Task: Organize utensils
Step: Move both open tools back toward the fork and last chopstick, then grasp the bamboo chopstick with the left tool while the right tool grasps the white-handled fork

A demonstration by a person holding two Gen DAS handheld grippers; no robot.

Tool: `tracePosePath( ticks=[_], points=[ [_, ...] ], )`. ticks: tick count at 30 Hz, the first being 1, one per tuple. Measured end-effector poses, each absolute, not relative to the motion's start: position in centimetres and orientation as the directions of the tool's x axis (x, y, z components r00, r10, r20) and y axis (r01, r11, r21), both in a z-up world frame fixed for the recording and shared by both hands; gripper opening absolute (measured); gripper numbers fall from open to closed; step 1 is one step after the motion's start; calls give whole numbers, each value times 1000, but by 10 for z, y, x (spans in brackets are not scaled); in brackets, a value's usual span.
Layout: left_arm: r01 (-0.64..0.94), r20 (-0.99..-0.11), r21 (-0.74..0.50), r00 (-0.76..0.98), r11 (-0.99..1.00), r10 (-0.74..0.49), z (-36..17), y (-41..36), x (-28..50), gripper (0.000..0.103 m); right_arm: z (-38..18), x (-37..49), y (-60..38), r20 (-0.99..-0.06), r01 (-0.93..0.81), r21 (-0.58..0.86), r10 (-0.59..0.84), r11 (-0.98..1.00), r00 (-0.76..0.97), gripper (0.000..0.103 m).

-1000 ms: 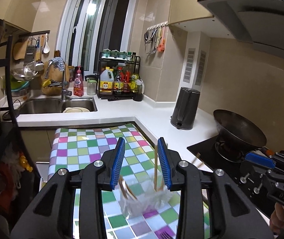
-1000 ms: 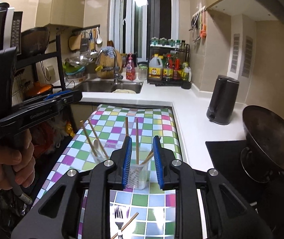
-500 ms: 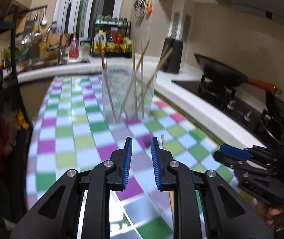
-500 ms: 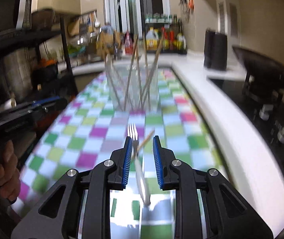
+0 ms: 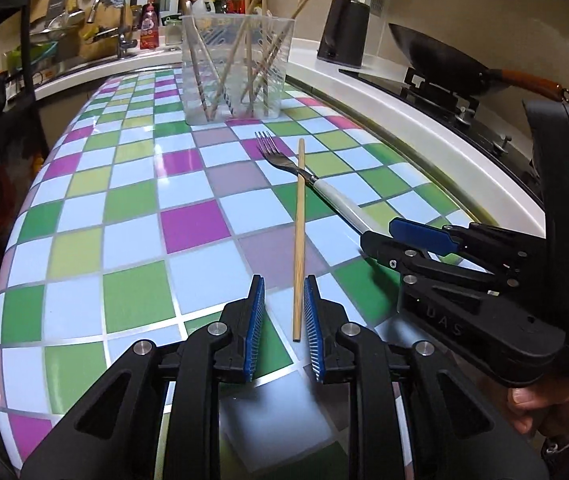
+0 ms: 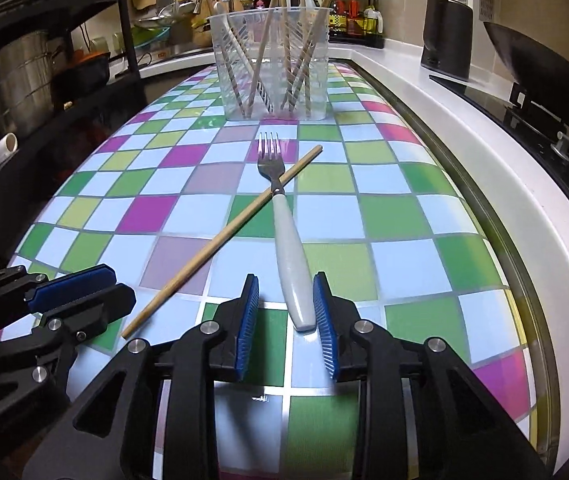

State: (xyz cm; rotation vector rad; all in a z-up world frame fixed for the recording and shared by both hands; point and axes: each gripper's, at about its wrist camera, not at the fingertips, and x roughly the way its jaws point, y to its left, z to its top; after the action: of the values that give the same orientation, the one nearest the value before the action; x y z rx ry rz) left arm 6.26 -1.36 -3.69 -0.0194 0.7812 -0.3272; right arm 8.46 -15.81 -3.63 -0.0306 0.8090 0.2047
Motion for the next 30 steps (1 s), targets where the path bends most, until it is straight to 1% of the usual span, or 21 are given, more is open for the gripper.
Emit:
tracePosePath(
  ticks=[8,11,12,13,14,15,16,23,30],
  points=[
    [289,-714,-129,637,949,-291,-47,-26,64,21,-40,90,-160,-726,-188,51,166,981,667,30],
    [296,-716,-111,639,949,-283,-47,-32,65,21,-41,92,-161,-725,-185,53,165,981,669,25],
    [299,-717,-104,639,949,-280,-47,-33,66,21,-41,92,-162,-724,-184,55,166,981,670,19],
    [303,-718,-98,638,948,-278,-47,-35,66,21,-40,92,-163,-721,-182,60,169,981,672,19],
    [303,-719,-95,638,948,-276,-46,-35,67,20,-40,91,-163,-717,-177,63,168,982,677,19],
    [296,-720,-87,641,951,-266,-46,-34,68,12,-39,91,-164,-713,-171,65,166,983,681,18],
    [286,-720,-77,646,955,-252,-46,-34,68,7,-38,90,-165,-710,-167,68,165,984,684,18],
    [260,-713,-91,657,961,-246,-47,-16,68,7,-32,77,-167,-684,-149,80,163,986,711,17],
    [243,-710,-110,659,964,-247,-47,6,69,9,-29,66,-166,-657,-137,59,142,989,741,17]
  ],
)
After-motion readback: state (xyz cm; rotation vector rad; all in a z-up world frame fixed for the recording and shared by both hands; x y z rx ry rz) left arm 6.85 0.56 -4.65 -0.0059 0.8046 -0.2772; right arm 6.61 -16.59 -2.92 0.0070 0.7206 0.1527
